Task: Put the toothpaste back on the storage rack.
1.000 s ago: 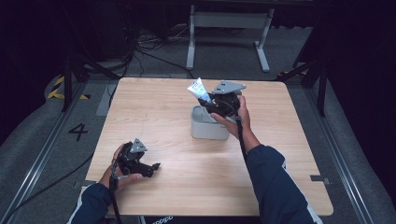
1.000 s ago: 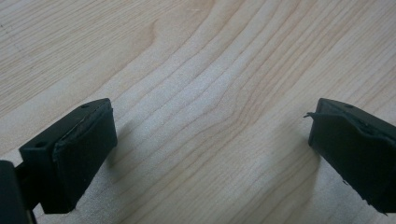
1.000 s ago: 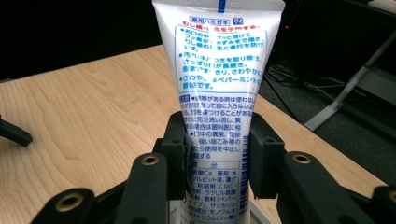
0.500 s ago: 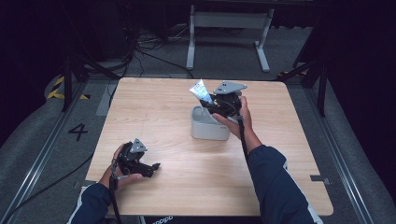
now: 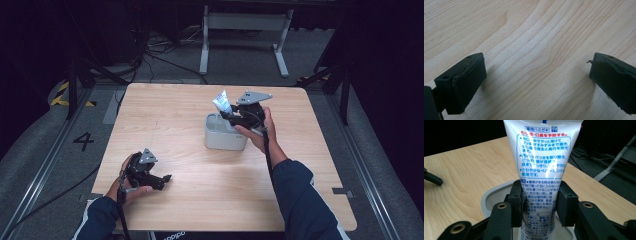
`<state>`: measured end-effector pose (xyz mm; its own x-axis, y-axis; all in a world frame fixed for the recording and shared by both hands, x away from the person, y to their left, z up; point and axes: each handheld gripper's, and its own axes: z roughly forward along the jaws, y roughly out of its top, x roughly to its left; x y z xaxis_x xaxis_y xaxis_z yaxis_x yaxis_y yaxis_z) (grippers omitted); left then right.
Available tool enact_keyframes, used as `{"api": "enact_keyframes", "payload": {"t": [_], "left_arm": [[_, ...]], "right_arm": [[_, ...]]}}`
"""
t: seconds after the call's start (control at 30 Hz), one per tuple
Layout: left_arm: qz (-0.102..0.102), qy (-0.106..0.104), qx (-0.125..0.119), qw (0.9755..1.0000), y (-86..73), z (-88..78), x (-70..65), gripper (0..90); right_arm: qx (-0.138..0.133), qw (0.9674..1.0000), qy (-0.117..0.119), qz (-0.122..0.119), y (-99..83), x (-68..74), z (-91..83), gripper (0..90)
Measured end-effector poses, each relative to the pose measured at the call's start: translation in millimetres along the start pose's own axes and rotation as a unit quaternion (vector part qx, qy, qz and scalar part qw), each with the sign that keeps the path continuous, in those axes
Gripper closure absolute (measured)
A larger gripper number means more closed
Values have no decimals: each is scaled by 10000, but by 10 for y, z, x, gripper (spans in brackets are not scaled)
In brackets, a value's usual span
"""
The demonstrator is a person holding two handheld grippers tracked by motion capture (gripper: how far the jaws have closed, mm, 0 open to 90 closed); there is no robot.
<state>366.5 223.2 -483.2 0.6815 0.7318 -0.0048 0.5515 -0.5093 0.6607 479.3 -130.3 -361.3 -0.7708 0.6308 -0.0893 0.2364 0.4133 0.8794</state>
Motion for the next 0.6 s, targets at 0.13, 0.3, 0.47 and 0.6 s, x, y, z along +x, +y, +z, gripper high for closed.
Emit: {"api": "enact_keyframes", "payload": {"t": [0.13, 0.3, 0.47, 0.6], "left_arm": [[-19, -12, 7, 10000, -1, 0, -3, 14], [-17, -15, 14, 10000, 0, -2, -2, 14], [-21, -12, 11, 10000, -1, -1, -3, 14], [-16, -6, 20, 10000, 0, -1, -3, 14]], "right_arm": [[-2, 10000, 28, -5, -22, 10, -36, 629], [-12, 10000, 75, -47, -60, 33, -100, 626], [-13, 9999, 113, -68, -112, 62, -143, 623], [-26, 9999, 109, -96, -147, 82, -164, 624]]}}
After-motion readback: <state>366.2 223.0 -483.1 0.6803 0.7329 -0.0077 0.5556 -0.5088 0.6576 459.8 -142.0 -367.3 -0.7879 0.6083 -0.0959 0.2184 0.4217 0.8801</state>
